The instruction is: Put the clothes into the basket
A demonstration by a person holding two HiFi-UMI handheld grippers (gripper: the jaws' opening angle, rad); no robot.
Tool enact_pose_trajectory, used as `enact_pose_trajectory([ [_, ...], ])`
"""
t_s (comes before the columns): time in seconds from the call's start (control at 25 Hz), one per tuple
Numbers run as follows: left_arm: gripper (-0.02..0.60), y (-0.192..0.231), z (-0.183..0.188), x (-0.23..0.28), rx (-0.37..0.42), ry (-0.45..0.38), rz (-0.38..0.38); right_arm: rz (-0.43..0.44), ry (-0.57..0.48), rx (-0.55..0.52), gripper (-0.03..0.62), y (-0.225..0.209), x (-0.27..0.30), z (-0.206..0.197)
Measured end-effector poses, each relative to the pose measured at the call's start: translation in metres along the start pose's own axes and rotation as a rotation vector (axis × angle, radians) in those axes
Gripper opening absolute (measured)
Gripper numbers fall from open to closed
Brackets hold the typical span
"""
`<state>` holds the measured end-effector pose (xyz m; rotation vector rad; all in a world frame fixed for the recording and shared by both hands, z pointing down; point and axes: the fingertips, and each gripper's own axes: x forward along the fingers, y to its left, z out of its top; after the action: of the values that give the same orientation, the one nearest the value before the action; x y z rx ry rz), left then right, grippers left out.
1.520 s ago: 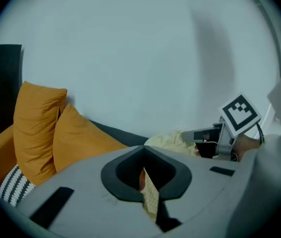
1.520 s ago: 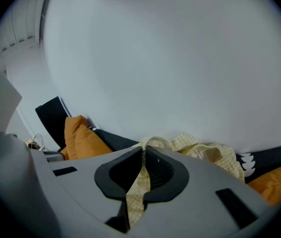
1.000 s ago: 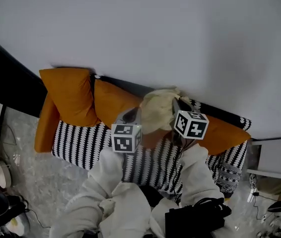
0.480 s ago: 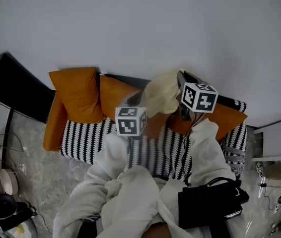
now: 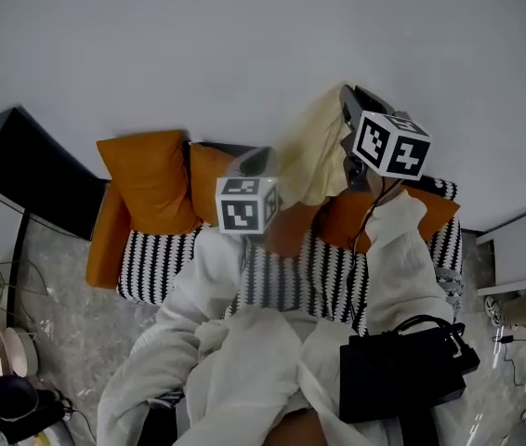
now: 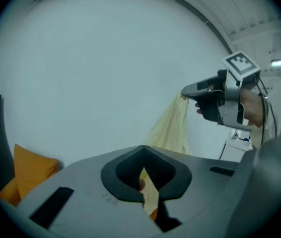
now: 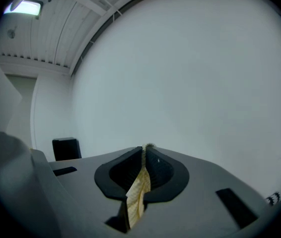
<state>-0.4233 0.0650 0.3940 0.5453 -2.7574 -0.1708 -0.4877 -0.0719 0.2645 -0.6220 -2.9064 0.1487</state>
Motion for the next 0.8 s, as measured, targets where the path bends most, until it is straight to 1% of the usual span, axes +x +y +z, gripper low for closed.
enact_pose_trajectory([
  [0.16, 0.000, -0.003, 0.011, -0.001, 0.012, -0.012, -0.028, -0.032, -0.024, -0.012, 0.038, 0.000, -0.013, 0.017],
  [0.32, 0.000, -0.011, 0.014, 0.004, 0.023, -0.015, -0.072, -0.072, -0.021, -0.003, 0.038, -0.006, -0.023, 0.016],
  [0.48, 0.000, -0.023, 0.008, 0.011, 0.029, 0.003, -0.123, -0.122, -0.010, 0.008, 0.038, -0.016, -0.036, 0.008],
  [0.8, 0.000, -0.088, -0.010, 0.032, 0.073, 0.057, -0.301, -0.294, -0.014, 0.054, 0.038, -0.062, -0.097, -0.008],
])
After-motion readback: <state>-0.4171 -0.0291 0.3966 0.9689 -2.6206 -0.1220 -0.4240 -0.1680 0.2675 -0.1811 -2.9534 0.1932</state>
